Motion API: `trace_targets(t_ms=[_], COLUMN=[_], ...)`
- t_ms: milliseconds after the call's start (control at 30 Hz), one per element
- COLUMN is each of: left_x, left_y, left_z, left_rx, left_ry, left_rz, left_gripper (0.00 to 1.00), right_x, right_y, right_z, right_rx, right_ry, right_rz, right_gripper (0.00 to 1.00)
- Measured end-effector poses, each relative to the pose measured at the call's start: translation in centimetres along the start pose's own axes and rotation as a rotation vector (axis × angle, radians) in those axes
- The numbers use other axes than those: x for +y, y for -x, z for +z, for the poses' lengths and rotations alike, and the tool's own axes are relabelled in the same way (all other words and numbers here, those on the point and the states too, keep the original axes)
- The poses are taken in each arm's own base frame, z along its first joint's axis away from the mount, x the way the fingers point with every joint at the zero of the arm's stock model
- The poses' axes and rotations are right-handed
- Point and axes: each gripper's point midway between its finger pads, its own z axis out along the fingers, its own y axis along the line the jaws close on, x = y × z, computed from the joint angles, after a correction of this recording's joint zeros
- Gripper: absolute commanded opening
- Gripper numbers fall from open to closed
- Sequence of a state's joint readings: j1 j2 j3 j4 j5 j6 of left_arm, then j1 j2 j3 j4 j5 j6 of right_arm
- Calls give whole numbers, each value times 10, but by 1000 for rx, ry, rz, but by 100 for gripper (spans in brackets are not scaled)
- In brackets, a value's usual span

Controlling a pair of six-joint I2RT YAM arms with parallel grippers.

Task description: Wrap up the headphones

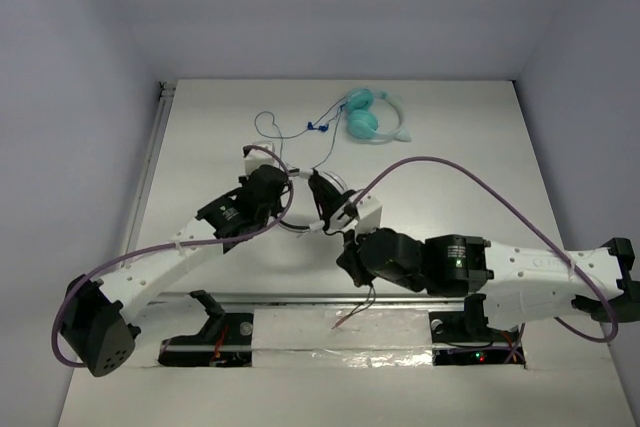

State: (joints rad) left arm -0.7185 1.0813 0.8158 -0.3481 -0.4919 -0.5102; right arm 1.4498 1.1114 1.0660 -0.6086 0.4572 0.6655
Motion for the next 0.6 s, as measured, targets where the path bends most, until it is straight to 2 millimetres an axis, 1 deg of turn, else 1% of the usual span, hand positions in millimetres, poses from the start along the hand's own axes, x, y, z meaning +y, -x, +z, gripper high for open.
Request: trace_targets(t_ms=[100,167,267,400,500,600], left_x=[-22,-29,-32,-31,-38,-50], left_y=[-14,-24,-37,-44,-45,-50], left_z=[-10,-16,-23,-31,-41,-50], left_rx=[22,45,88,117,119,132], left_ry=[-65,-91,-114,-133,-184,-250], left_rz=[50,84,122,140,145,161], left_gripper=[0,0,0,0,0,0], right_x=[-13,-24,-46,-79,-106,-129], right_y=[17,29,49,73,84,89], right_z=[-5,-7,-9,-10,-6,6], right_rx=[-39,-65,-104,-150,-158,-139], right_ry=[-83,-143,-253,-380,-482,-574], right_rz=[-58,-88,-123,-150,-165,-195], right_gripper=[0,0,0,0,0,0])
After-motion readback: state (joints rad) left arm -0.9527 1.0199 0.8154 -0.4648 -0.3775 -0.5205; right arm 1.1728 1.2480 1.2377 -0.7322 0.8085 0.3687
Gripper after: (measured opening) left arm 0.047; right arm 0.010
